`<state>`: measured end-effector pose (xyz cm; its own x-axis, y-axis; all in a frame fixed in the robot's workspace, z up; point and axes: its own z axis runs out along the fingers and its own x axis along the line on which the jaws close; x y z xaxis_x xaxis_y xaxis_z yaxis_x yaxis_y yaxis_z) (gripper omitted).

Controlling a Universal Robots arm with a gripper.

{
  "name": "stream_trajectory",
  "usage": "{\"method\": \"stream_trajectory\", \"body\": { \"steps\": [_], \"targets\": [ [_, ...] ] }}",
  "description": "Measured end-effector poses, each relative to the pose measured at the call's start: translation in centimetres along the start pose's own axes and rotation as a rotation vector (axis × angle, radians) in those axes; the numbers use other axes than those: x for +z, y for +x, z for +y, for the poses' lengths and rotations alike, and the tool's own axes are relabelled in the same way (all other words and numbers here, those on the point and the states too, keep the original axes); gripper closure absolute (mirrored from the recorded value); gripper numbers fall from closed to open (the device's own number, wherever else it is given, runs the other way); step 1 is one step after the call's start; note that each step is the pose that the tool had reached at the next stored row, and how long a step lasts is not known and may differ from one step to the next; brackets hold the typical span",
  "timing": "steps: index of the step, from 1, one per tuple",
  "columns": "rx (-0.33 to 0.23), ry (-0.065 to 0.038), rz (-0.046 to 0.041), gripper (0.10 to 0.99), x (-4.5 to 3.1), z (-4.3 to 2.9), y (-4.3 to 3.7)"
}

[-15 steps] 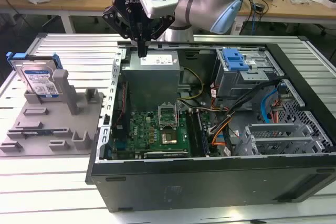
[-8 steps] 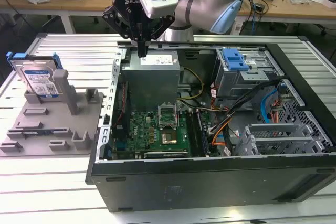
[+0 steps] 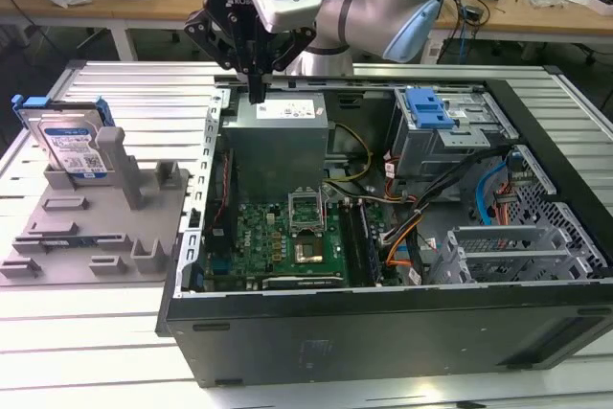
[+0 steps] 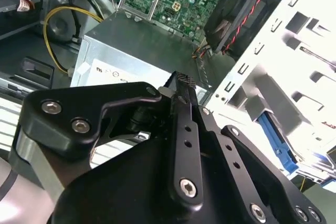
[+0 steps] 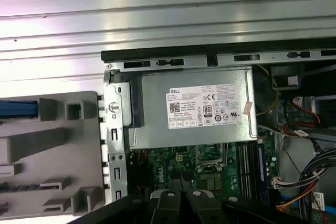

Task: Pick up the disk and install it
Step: 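Reach for the disk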

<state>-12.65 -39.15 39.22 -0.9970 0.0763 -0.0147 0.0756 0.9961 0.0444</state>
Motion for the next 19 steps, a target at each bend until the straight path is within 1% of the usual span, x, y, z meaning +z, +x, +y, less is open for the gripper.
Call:
{"method": "stream_trajectory", "body": {
  "steps": [1,3,4,6,7,10,12,13,15,17,19],
  "targets": [
    [0.0,0.0,0.0006,0.98,0.02,0.18,0.21],
    [0.001,0.0,0.001,0.98,0.04,0.47,1.48],
    [0.001,0.0,0.0009,0.98,0.06,0.56,2.25],
    [0.001,0.0,0.0009,0.98,0.08,0.78,3.09],
    [0.001,0.0,0.001,0.98,0.1,0.97,3.64],
    [0.001,0.0,0.001,0.98,0.14,1.36,4.84],
    [0.001,0.0,0.0008,0.98,0.2,1.69,6.07],
    [0.001,0.0,0.0008,0.98,0.22,1.79,6.51],
    [0.001,0.0,0.001,0.98,0.27,2.03,7.63],
    [0.001,0.0,0.0009,0.98,0.32,2.34,8.88],
    [0.001,0.0,0.001,0.98,0.35,2.54,9.8]
  ]
}}
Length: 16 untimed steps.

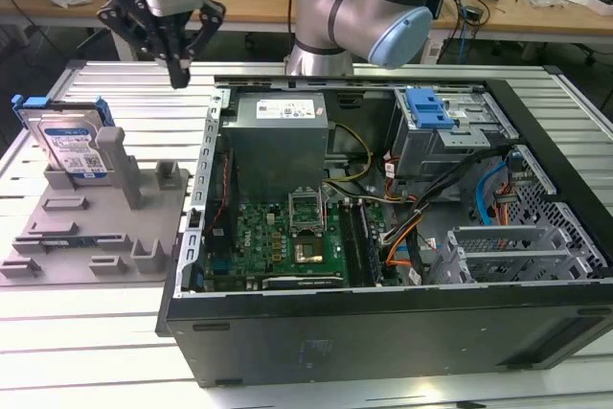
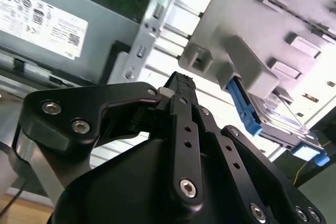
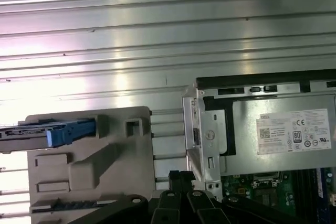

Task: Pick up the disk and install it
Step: 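Reach for the disk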

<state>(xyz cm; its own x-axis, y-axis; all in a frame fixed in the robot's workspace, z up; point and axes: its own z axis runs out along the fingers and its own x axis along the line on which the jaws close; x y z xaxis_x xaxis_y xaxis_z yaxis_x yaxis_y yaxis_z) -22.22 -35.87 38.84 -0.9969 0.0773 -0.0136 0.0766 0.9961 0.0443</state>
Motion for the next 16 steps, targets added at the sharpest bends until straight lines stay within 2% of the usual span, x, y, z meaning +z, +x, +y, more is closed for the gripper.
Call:
{"method": "stream_trajectory", "body": {
  "steps": [3,8,13,16],
  "targets": [
    [0.0,0.0,0.0,0.98,0.08,0.25,1.92],
    [0.0,0.0,-0.0001,0.98,0.15,0.41,4.32],
    [0.0,0.0,0.0,0.98,0.25,0.74,7.62],
    [0.0,0.0,-0.0001,0.98,0.3,0.89,9.04]
  ]
}}
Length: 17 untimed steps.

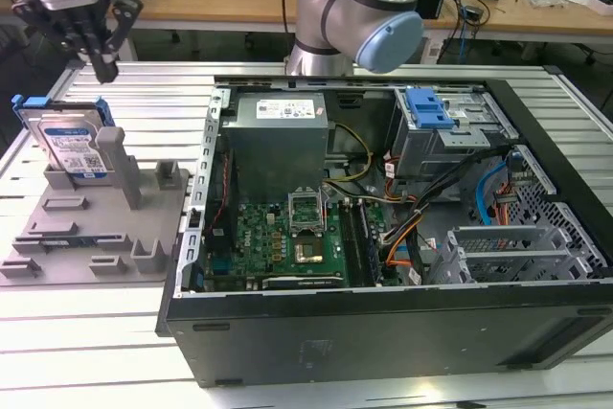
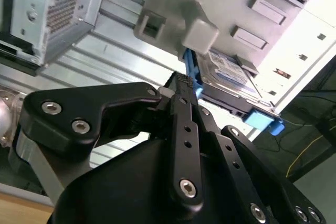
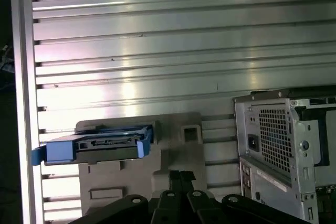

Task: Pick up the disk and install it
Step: 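Reach for the disk, then pick up the disk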

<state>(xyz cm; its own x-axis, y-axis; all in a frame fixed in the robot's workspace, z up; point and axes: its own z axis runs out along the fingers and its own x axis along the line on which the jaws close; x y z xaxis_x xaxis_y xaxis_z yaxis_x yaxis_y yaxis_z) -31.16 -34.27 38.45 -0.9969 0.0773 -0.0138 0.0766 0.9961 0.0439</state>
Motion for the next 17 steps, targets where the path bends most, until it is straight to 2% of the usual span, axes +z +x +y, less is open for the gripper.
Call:
{"method": "stream_trajectory", "body": {
  "steps": [3,7,17],
  "targets": [
    [0.0,0.0,0.0001,0.98,0.06,0.15,1.41],
    [0.0,0.0,-0.0001,0.98,0.16,0.33,2.78],
    [0.0,0.0,0.0,0.98,0.16,0.32,2.82]
  ]
}}
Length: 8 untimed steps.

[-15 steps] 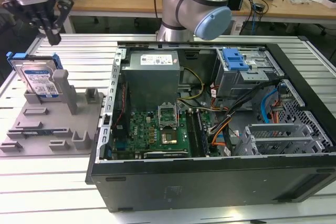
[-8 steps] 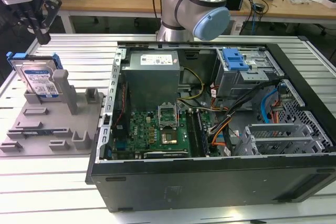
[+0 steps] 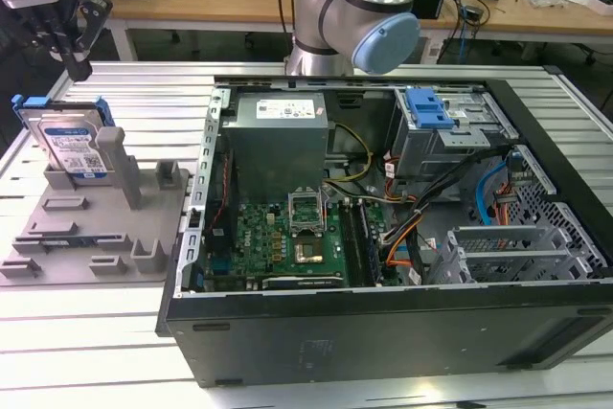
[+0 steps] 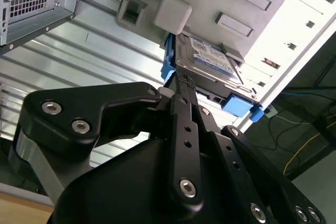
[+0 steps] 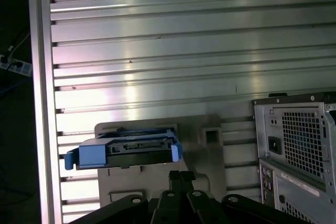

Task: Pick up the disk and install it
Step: 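Pick up the disk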

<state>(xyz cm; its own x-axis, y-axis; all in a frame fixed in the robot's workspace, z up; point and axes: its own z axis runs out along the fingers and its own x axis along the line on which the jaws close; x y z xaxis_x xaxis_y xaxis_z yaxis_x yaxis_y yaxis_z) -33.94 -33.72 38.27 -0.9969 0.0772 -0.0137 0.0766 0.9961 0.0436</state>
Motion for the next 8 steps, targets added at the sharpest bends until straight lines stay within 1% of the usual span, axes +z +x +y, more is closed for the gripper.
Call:
{"method": "stream_trajectory", "body": {
  "steps": [4,6,7,8],
  "targets": [
    [0.0,0.0,0.0001,0.98,0.0,0.0,0.01],
    [0.0,0.001,0.0025,0.98,0.0,0.0,0.02],
    [-0.01,0.0,0.0031,0.98,0.02,0.0,0.01],
    [-0.044,0.0,0.0048,0.98,0.03,0.0,0.01]
  ]
}}
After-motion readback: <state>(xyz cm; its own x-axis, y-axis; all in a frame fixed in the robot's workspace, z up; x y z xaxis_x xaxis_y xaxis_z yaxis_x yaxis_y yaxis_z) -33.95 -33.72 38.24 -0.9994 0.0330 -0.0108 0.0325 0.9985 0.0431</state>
